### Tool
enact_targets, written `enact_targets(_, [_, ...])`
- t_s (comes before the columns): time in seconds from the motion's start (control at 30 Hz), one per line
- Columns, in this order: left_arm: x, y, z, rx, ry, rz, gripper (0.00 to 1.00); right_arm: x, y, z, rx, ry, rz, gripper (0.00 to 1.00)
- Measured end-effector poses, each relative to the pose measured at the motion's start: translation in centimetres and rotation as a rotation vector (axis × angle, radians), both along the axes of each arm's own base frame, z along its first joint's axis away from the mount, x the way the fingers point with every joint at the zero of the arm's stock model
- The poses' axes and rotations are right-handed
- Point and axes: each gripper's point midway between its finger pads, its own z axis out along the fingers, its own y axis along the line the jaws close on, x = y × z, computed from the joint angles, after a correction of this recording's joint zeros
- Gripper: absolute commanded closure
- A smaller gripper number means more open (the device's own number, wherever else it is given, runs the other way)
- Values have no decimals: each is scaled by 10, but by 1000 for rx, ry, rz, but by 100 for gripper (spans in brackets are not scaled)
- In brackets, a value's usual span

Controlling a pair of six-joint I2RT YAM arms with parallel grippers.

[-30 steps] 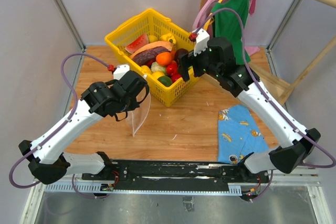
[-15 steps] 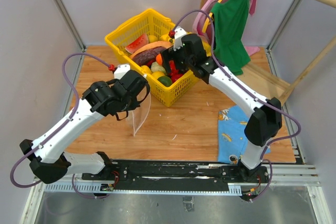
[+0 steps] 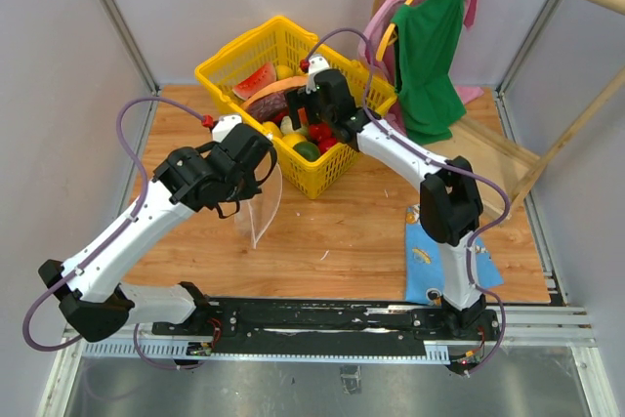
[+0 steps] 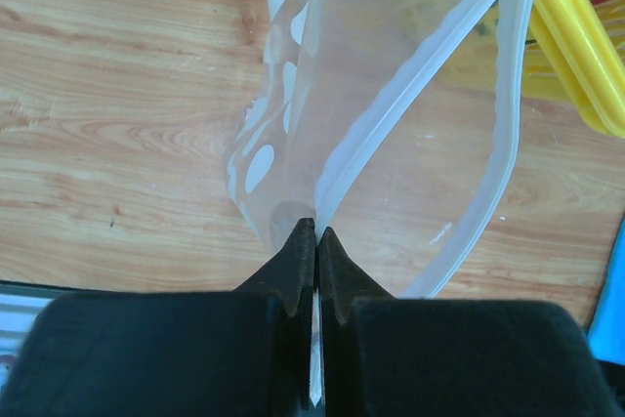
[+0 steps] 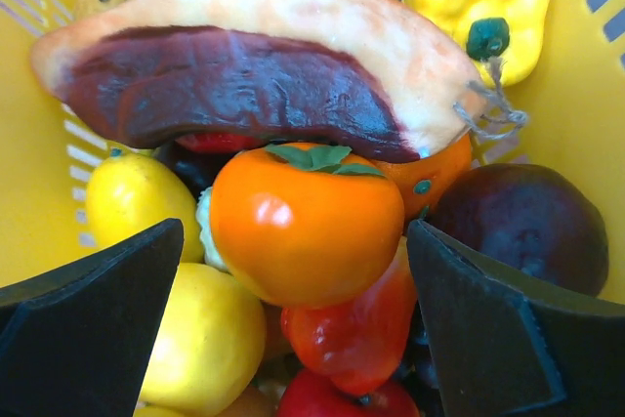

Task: Place the food in the zip-top bag and seal the zipper
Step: Pick up the fake fruit from the bin.

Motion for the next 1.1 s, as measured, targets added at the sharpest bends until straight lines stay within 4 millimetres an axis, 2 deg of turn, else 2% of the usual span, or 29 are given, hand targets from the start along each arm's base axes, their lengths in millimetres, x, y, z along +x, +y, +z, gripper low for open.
enact_targets(0.23, [6, -1, 1, -18, -5, -4, 100, 15, 5, -32, -24, 20, -28, 2])
enact_targets(0.37, [8, -2, 2, -28, -6, -6, 100, 16, 6, -41, -35, 30, -27, 14])
enact_targets(0.47, [10, -1, 1, -32, -5, -1, 100, 15, 7, -39, -33, 26, -17, 24])
enact_targets(0.57, [10, -2, -2, -40, -1, -1, 100, 11, 7, -33, -34, 18, 5, 39])
enact_targets(0.7, [12, -4, -1, -55, -4, -2, 100, -2, 4, -16, -22, 4, 41, 43])
enact_targets(0.9, [14, -6, -2, -75, -8, -9, 100, -32, -6, 44, 35, -68, 102, 48])
enact_targets(1.1, [17, -7, -2, -108, -15, -8, 100, -75, -20, 92, 93, -123, 188, 50])
